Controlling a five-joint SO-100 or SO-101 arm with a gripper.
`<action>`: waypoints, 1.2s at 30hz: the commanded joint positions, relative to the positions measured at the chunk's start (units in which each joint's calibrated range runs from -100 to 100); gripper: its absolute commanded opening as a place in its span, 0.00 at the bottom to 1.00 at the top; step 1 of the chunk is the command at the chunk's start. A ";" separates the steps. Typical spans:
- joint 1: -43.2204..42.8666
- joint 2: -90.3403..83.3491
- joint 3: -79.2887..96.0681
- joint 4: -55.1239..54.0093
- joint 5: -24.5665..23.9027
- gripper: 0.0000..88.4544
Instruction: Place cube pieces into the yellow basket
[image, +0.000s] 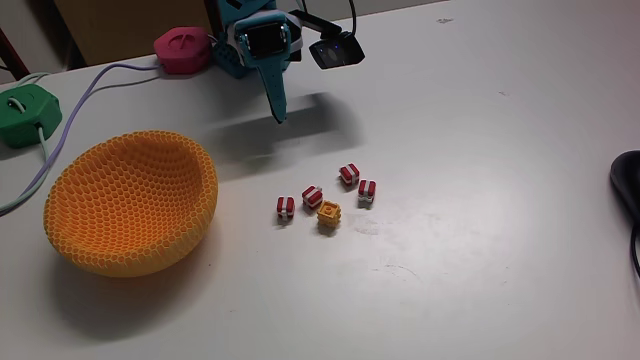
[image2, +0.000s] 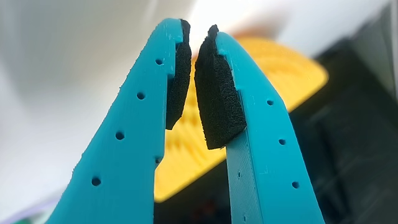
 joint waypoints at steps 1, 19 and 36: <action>1.57 -0.79 -0.20 -0.96 -3.81 0.04; -8.68 64.08 -33.32 -32.59 -7.57 0.18; -17.90 88.42 -42.09 -41.80 -17.44 0.17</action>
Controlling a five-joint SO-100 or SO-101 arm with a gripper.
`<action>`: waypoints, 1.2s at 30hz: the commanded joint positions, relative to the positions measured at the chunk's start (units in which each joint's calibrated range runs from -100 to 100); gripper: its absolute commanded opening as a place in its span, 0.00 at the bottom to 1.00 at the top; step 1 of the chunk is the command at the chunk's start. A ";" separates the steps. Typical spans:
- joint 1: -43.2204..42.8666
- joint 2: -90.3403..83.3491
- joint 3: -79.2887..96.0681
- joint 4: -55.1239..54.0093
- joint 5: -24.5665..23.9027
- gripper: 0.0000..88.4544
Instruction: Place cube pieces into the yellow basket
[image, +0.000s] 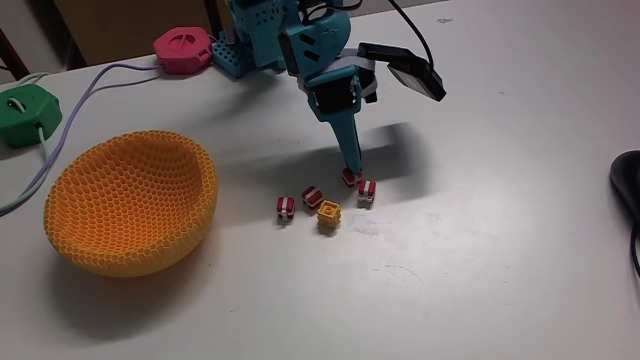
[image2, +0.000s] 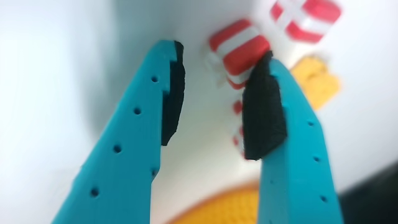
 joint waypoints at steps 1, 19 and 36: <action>0.08 1.33 -3.45 -1.42 -0.29 0.17; 3.80 4.84 -5.95 -0.99 0.05 0.19; 4.74 1.62 -12.69 8.14 0.88 0.00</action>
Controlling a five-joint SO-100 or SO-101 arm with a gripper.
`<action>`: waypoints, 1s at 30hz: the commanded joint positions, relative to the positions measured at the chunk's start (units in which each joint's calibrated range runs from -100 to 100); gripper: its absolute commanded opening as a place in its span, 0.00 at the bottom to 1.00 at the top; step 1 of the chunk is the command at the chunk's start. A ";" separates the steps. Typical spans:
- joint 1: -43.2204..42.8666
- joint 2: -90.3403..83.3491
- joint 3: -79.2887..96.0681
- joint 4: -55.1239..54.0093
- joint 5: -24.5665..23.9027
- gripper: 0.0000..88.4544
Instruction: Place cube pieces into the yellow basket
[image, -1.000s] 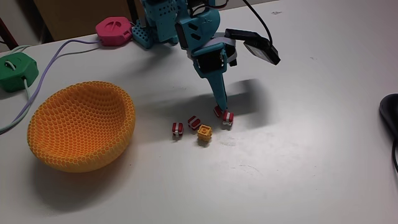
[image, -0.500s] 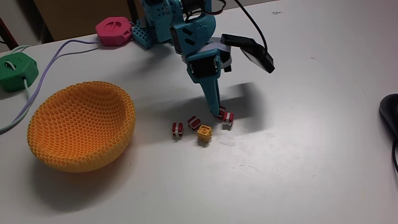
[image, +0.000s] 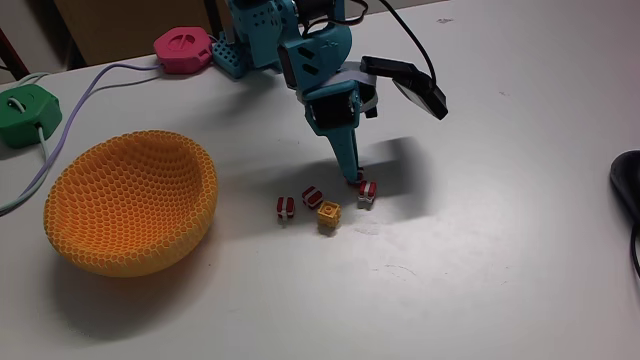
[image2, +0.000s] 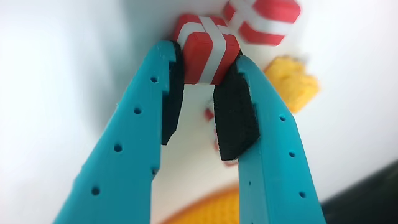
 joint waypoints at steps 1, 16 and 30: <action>2.47 -7.91 -4.70 7.14 1.47 0.00; 46.74 -32.16 -7.59 17.74 13.24 0.00; 42.46 -27.14 -11.63 23.73 13.63 0.48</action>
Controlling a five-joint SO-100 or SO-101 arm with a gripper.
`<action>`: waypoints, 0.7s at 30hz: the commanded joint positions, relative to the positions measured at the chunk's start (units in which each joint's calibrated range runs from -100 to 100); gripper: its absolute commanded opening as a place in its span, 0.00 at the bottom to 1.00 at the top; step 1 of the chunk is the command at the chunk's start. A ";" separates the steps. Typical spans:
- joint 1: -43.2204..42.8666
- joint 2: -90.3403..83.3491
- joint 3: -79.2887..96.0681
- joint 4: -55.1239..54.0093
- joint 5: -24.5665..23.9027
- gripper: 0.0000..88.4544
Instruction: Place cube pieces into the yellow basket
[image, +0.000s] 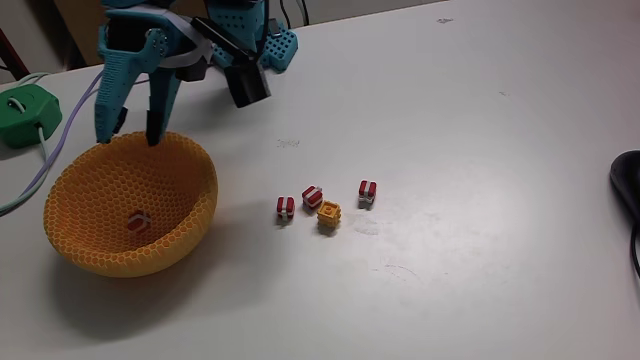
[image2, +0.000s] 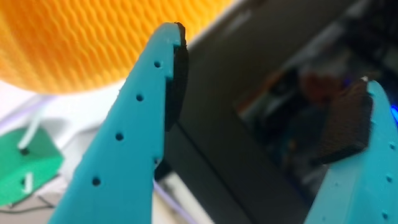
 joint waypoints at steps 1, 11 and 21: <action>-7.79 0.00 -5.20 2.96 -2.30 0.48; -44.23 22.64 -5.49 -10.86 -21.00 0.34; -39.95 31.06 -8.67 -15.72 -21.49 0.31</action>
